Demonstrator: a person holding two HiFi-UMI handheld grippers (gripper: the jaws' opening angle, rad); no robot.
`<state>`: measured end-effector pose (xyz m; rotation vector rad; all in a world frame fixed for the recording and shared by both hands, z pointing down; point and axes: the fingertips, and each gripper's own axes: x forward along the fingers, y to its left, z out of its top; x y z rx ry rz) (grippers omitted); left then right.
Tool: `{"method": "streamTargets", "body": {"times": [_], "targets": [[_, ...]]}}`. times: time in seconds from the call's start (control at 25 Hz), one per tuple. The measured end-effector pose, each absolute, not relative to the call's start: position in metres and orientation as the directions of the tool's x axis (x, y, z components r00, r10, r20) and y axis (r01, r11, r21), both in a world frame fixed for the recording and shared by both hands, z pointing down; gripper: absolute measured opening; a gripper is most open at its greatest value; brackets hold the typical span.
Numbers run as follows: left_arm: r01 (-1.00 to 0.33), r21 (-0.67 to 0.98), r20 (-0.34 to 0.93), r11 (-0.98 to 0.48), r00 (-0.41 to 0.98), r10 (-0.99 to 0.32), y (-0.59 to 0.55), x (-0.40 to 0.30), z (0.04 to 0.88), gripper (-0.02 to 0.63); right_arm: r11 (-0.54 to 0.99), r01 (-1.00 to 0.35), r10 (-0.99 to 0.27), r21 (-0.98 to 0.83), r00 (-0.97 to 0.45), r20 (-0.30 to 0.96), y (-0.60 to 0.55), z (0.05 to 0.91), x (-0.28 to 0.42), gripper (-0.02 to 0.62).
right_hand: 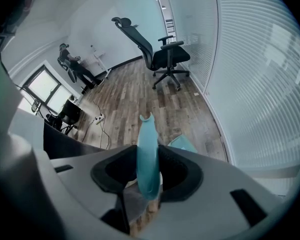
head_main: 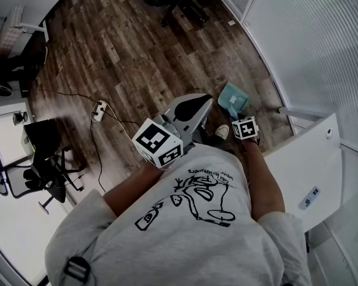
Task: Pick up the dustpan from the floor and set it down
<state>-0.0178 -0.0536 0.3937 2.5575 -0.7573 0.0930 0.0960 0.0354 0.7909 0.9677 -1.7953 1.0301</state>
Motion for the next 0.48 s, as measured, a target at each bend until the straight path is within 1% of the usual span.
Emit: {"method": "streamTargets", "body": {"times": [0.48], "targets": [[-0.529, 0.42, 0.2, -0.737, 0.846, -0.494, -0.053, -0.018, 0.395, 0.002, 0.347, -0.887, -0.152, -0.304, -0.373, 0.915, 0.071, 0.806, 0.089, 0.127]]}}
